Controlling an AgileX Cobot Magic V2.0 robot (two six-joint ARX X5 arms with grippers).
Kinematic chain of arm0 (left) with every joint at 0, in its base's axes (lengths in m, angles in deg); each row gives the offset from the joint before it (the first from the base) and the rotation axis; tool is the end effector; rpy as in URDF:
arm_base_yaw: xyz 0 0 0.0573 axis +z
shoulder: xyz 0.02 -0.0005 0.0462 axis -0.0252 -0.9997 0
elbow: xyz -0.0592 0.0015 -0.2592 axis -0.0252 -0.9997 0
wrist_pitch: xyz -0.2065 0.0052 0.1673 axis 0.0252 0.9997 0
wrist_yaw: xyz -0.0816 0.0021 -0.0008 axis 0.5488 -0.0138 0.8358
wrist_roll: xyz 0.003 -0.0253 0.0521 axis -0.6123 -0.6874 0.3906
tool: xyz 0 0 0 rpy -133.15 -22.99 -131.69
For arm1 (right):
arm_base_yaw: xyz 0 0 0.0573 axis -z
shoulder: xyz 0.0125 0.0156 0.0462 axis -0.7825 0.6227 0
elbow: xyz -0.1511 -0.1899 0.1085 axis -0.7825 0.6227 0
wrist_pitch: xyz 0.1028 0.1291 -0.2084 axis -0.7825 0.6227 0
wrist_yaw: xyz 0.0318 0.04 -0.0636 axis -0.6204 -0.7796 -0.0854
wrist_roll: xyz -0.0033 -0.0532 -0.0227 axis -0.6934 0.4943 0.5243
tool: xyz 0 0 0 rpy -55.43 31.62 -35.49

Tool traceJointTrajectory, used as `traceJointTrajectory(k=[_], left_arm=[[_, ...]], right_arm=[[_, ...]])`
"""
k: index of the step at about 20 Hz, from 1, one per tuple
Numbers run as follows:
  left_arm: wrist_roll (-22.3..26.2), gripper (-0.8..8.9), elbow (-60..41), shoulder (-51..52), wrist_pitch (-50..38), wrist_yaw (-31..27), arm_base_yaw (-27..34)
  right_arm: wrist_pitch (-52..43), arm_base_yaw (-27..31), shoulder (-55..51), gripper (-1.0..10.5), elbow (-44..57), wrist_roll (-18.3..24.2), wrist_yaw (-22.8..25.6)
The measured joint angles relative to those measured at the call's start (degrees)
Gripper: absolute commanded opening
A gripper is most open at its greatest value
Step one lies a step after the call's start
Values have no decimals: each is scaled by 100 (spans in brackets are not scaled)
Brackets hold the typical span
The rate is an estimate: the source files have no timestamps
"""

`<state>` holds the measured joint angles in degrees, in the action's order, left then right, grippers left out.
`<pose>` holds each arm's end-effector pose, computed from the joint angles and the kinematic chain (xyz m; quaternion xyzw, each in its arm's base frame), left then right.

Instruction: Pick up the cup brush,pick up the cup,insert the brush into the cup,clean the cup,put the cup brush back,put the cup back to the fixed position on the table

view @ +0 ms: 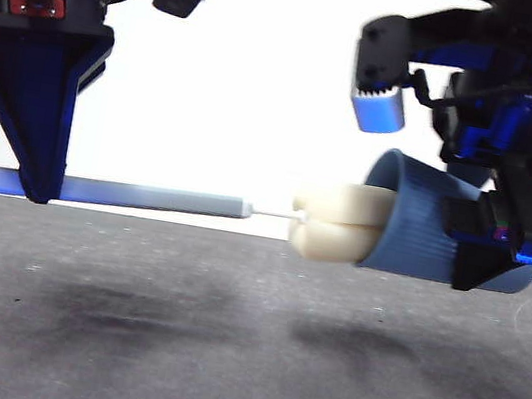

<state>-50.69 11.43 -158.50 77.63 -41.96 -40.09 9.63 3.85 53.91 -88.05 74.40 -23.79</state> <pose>0.1980 -0.1775 0.2368 0.3366 0.5304 -0.3954 0.6701 0.1944 0.1828 0.1989 -0.6377 0.3123 0.2387 0.6624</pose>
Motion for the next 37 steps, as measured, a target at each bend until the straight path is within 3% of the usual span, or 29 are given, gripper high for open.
traceJointTrajectory(k=[7,9,11,16,20,26,29,37], left_arm=[[-181,-8,0,0,-236,52,719],[-452,-9,0,0,-498,57,909],[-920,-9,0,0,-859,59,1106],[-2741,-9,0,-20,-2238,48,1523],[-3803,-9,11,-492,-2813,48,1587],[-4409,-9,11,-1628,-3300,48,1589],[-4463,-9,11,-1873,-3753,44,1589],[-4498,8,11,-2159,-3901,-17,1631]], right_arm=[[-81,741,-586,-17,0,-1038,-13],[-138,839,-828,-17,-15,-1484,-289],[-203,925,-1126,-17,-33,-2048,-632],[-610,984,-2000,-17,-44,-3410,-1362],[-918,984,-2430,-17,-50,-4015,-1690],[-907,979,-2538,-17,-50,-4199,-1801],[-901,979,-2538,-17,-50,-4256,-2072],[-890,979,-2538,-17,-50,-4369,-2100]])
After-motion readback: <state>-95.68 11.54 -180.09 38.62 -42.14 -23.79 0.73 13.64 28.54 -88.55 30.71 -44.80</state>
